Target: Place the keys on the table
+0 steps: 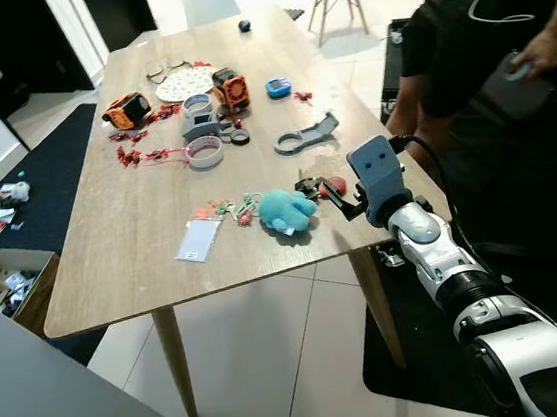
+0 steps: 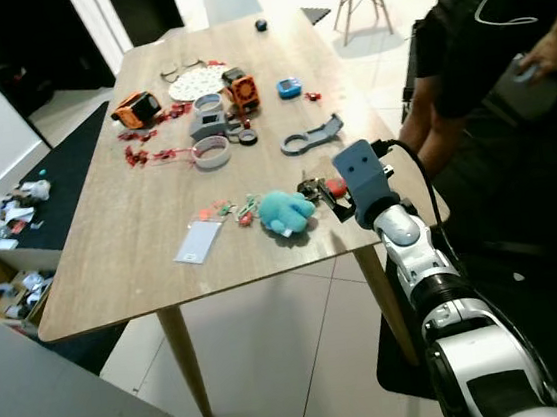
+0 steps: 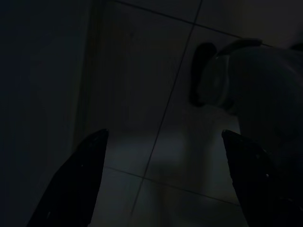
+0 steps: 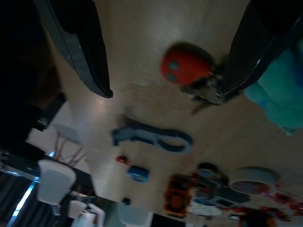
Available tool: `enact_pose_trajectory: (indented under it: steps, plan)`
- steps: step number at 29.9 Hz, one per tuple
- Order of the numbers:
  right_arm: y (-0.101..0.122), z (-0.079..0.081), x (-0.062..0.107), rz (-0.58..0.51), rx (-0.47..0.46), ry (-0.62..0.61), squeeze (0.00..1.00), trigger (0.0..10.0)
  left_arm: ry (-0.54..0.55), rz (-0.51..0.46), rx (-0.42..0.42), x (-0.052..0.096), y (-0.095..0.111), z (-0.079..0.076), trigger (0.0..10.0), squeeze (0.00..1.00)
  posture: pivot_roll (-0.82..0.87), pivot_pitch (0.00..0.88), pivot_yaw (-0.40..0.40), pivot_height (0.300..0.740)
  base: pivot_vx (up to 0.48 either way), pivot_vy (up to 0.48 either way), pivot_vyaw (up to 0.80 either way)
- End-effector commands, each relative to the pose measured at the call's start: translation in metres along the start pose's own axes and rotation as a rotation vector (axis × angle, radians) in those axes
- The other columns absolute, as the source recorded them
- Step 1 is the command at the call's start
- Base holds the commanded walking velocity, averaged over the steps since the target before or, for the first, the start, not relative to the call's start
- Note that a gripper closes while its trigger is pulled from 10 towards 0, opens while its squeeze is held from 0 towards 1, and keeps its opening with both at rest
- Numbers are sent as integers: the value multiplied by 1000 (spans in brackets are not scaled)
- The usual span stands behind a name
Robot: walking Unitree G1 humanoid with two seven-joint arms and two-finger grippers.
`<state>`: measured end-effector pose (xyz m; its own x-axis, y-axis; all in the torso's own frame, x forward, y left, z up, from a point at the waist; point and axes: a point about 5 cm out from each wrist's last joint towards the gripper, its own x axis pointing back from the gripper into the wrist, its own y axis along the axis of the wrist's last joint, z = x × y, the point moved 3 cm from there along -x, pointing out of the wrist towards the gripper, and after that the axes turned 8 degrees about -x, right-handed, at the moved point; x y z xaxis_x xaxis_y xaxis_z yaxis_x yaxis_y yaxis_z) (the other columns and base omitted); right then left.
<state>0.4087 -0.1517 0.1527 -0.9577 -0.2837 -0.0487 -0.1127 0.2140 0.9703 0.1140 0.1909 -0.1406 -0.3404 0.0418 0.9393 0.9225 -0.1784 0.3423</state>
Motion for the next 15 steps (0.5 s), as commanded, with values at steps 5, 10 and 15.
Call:
enact_pose_trajectory:
  steps: [5,10,15]
  plan:
    - [2,3,0,-13,-16,22,0,10000,-6,7,-4,1,-3,2,10000,0,-107,82,92,740,0,0,788]
    - [2,4,0,-13,-16,22,0,10000,-4,7,1,1,-3,2,10000,0,-108,79,92,740,0,0,788]
    - [4,4,0,-23,-22,22,0,10000,-3,5,5,1,-4,2,10000,0,-105,77,92,740,0,0,784]
